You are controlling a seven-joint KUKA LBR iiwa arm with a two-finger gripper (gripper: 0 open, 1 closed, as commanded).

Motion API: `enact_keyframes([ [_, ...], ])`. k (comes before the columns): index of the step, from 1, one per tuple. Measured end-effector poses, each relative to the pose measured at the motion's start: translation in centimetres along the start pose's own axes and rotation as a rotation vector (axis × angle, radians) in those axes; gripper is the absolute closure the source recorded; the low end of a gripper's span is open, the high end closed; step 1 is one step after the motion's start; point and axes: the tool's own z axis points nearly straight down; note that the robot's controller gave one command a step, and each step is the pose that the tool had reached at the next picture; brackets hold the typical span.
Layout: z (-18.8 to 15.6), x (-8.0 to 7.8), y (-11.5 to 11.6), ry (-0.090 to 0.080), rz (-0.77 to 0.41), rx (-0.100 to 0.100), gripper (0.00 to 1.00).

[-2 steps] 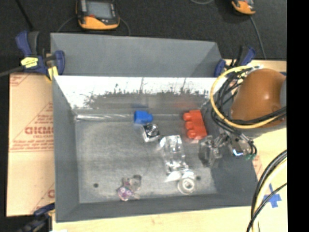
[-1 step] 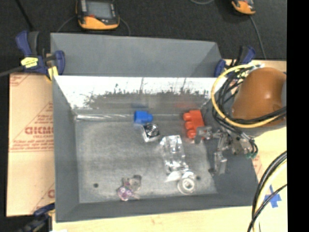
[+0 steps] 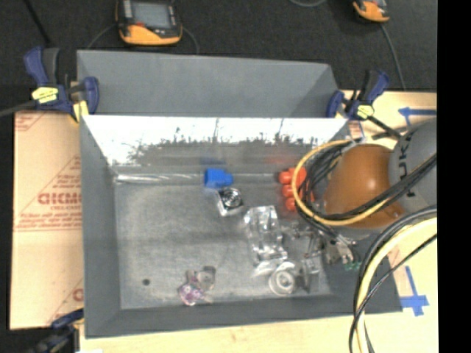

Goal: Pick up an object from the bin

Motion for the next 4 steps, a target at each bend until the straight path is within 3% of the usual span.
enact_keyframes([
  [1,-0.5,1.4,3.7,-0.009,0.04,0.004,0.0],
  [2,-0.5,1.5,3.6,-0.007,0.036,0.004,1.0],
  [3,-12.2,2.4,3.3,-0.012,0.071,0.006,1.0],
  [4,-22.2,0.5,3.3,-0.015,0.064,0.007,1.0],
])
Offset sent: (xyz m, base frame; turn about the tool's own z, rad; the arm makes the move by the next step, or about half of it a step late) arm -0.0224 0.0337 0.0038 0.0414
